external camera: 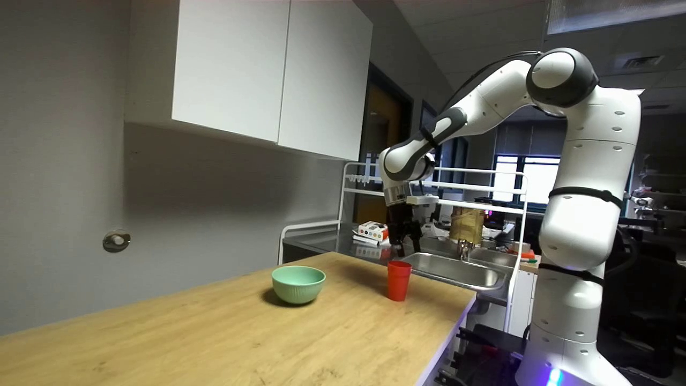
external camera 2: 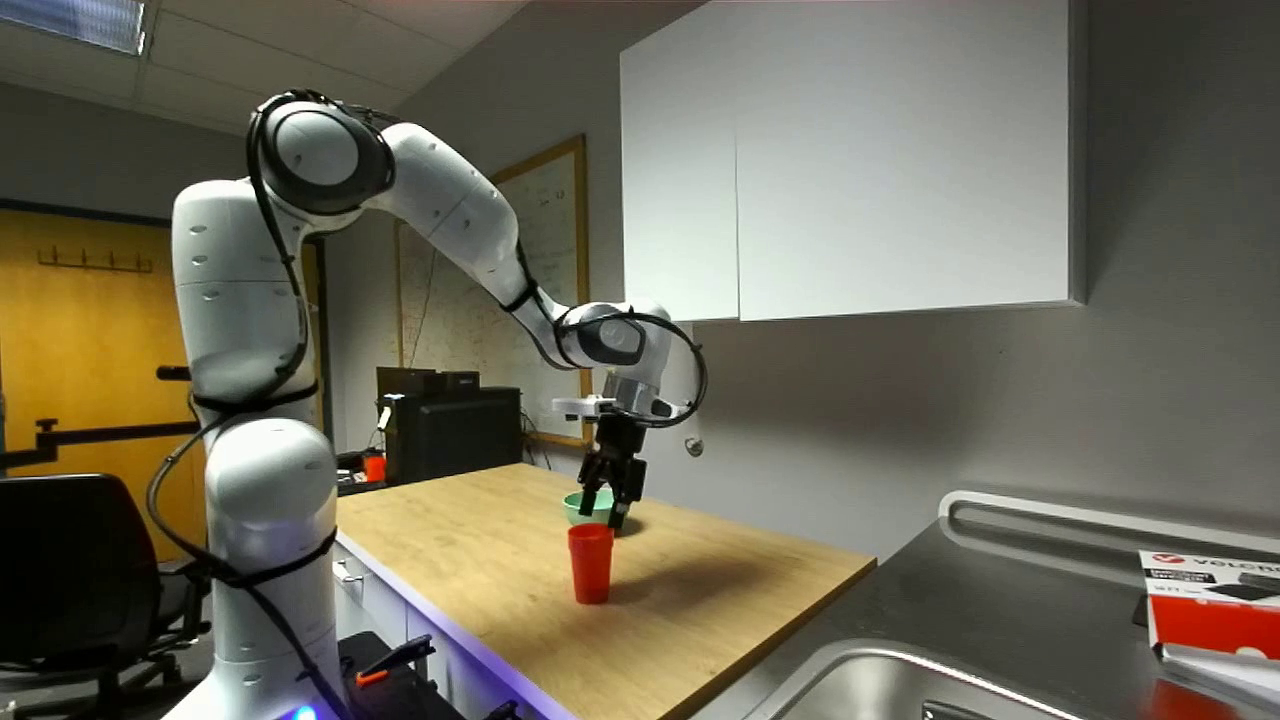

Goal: Pour the things in the cup into the bowl

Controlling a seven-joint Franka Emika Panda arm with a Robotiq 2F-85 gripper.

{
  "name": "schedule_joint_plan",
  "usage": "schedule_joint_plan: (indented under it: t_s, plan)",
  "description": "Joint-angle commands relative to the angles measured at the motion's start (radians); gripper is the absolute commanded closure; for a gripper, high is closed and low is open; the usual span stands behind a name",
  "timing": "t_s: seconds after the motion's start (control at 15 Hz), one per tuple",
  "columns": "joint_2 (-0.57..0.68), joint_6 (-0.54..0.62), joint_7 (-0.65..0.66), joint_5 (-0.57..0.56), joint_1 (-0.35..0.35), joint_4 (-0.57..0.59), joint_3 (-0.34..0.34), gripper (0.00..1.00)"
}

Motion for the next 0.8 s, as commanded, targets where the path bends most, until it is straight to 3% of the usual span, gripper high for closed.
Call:
schedule_joint_plan:
  t_s: [0.0,0.47,0.53,0.6,0.73]
  plan:
    - [0.055,0.004,-0.024,0.046,-0.016,0.015,-0.023,0.0]
    - [0.146,0.011,-0.042,0.129,-0.03,0.035,-0.037,0.0]
    - [0.155,0.013,-0.04,0.138,-0.029,0.038,-0.035,0.25]
    - [0.161,0.016,-0.039,0.147,-0.028,0.041,-0.034,0.25]
    - [0.17,0.014,-0.035,0.156,-0.026,0.048,-0.031,0.4]
